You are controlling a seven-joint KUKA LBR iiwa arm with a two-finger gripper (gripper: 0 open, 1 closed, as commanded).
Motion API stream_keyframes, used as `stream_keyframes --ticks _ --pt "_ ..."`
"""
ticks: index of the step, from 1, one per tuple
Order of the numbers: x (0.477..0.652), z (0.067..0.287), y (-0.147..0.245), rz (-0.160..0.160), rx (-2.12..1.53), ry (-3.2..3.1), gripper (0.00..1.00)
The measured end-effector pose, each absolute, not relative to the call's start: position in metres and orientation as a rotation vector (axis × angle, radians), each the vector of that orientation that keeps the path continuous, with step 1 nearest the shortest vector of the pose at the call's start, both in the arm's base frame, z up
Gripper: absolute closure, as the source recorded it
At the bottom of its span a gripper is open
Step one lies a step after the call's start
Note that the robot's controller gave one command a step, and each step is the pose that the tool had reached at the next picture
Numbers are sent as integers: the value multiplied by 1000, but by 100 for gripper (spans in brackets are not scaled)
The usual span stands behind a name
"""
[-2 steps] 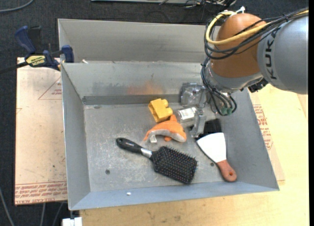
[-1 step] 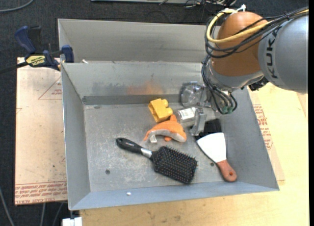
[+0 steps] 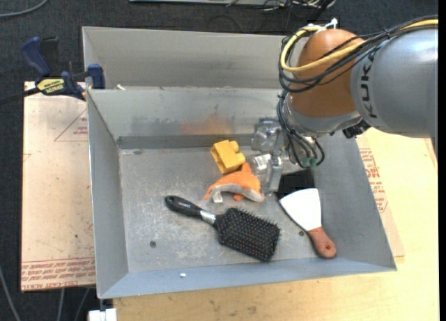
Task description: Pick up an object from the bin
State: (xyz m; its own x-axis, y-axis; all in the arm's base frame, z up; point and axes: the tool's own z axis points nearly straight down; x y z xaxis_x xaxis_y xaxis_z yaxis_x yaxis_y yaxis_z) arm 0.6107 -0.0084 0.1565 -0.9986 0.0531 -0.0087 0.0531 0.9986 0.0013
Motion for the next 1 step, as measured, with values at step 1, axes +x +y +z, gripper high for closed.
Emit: stream_keyframes --ticks 1 --pt "610 96 22 3 201 3128 0"
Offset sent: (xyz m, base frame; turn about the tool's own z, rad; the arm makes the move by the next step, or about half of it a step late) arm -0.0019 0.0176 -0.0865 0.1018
